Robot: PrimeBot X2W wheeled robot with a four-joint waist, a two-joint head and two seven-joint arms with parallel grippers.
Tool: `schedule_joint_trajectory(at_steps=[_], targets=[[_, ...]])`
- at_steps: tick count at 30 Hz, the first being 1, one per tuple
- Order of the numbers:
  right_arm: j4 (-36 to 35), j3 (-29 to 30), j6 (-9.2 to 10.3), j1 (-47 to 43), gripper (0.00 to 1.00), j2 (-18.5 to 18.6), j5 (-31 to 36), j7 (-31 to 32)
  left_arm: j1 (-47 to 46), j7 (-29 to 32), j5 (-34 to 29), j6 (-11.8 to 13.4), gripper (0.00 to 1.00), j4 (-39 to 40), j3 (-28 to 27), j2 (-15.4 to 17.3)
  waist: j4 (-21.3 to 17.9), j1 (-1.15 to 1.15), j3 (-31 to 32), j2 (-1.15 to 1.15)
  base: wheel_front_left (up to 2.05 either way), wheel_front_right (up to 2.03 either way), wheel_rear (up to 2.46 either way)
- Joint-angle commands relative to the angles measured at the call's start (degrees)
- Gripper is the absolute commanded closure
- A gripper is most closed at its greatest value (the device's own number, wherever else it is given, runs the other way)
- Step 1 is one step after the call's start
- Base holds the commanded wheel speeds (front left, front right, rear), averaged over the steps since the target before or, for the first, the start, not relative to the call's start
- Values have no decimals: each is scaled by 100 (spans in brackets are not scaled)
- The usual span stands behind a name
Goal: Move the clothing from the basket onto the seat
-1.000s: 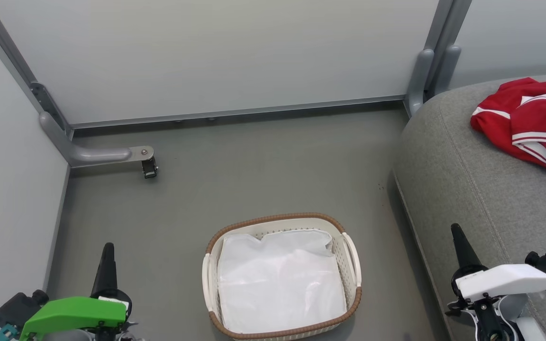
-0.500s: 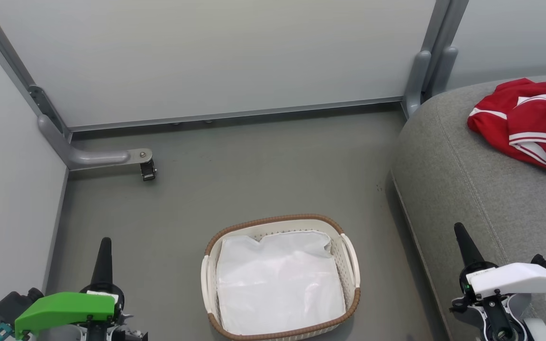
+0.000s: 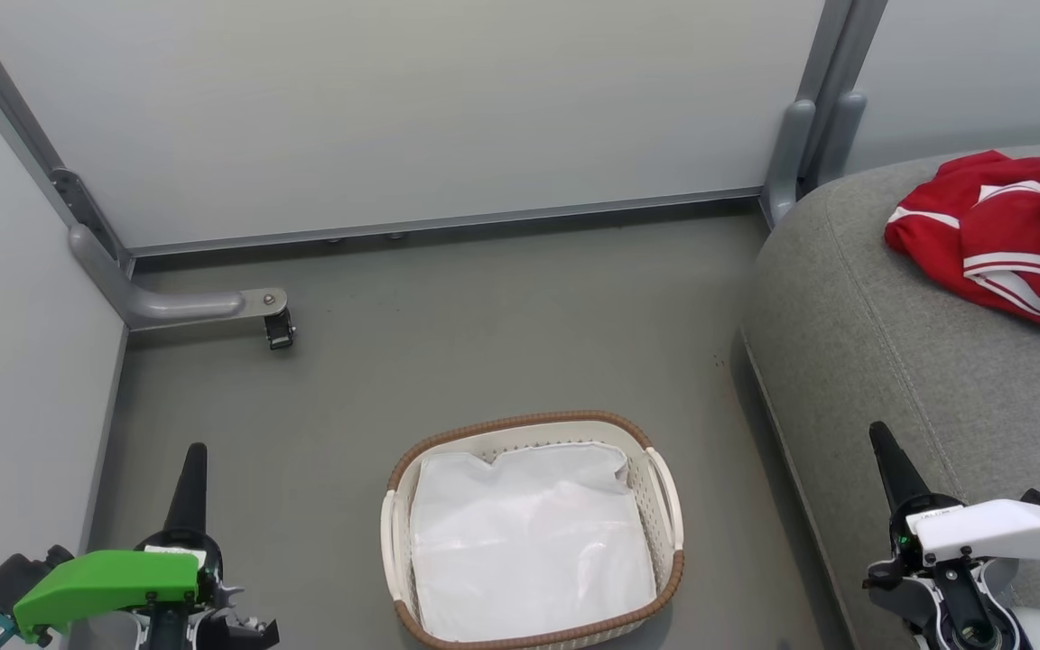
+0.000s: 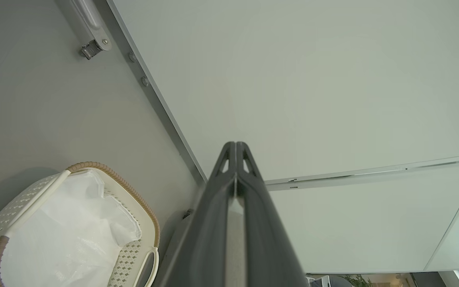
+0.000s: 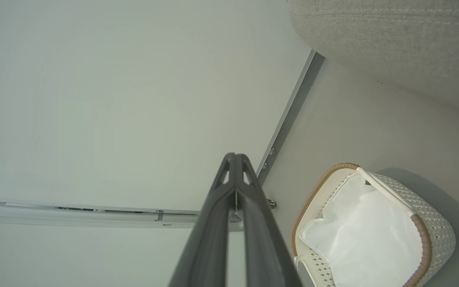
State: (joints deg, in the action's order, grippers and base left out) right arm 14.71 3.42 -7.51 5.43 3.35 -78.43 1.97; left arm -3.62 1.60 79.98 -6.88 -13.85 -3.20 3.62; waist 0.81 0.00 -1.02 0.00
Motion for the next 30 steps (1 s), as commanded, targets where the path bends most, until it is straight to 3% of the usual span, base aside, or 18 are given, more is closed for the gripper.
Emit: schedule_joint_trajectory(at_steps=[1, 30], targets=[[-53, 35, 2, 86, 100, 36, -136, 30, -137, 37, 139, -33, 100, 15, -31, 40, -3, 0, 4, 0, 0, 0, 0], [-84, 226, 2, 88, 100, 26, -1340, 372, -284, 378, 1233, -71, 100, -16, -215, 16, -71, 0, 74, 0, 0, 0, 0]])
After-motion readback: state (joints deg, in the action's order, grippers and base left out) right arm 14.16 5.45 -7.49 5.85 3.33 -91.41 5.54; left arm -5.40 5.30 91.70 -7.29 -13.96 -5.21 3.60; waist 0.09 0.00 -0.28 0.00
